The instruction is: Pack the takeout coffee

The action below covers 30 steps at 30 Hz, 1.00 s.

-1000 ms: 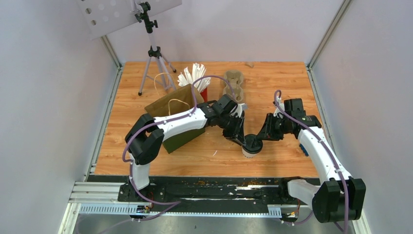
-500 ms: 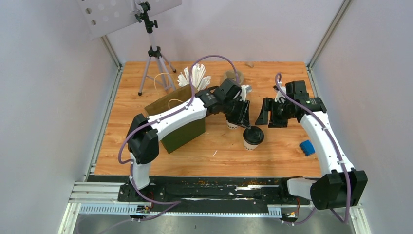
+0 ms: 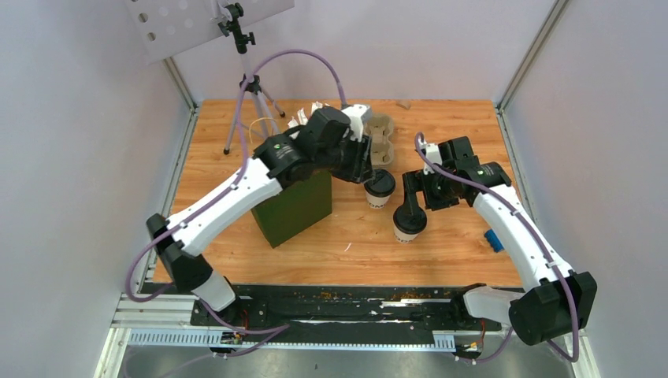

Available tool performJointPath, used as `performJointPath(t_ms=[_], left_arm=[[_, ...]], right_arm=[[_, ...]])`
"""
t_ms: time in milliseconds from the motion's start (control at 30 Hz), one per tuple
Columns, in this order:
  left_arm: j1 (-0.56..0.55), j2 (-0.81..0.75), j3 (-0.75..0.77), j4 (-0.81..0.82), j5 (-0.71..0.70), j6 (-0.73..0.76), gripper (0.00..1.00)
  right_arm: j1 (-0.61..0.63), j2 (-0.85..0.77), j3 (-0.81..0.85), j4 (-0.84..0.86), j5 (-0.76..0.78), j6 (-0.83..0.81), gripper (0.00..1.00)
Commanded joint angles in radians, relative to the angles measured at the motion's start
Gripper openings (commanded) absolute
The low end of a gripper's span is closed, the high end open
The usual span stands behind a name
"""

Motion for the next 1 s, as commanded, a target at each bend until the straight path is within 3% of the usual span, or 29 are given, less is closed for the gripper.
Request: performJointPath(t_ms=[0, 333, 967], left_arm=[[0.013, -0.13, -0.019, -0.043, -0.144, 0.051, 0.47], [0.018, -0.24, -0.14, -0.048, -0.139, 0.032, 0.48], [0.017, -0.287, -0.18, -0.042, -0.167, 0.031, 0.47]], right_arm=[[0.03, -0.012, -0.009, 0.046, 0.061, -0.12, 0.87], [0.073, 0.011, -0.046, 0.068, 0.052, -0.175, 0.89], [0.124, 0.111, -0.011, 0.057, 0.113, -0.167, 0.93]])
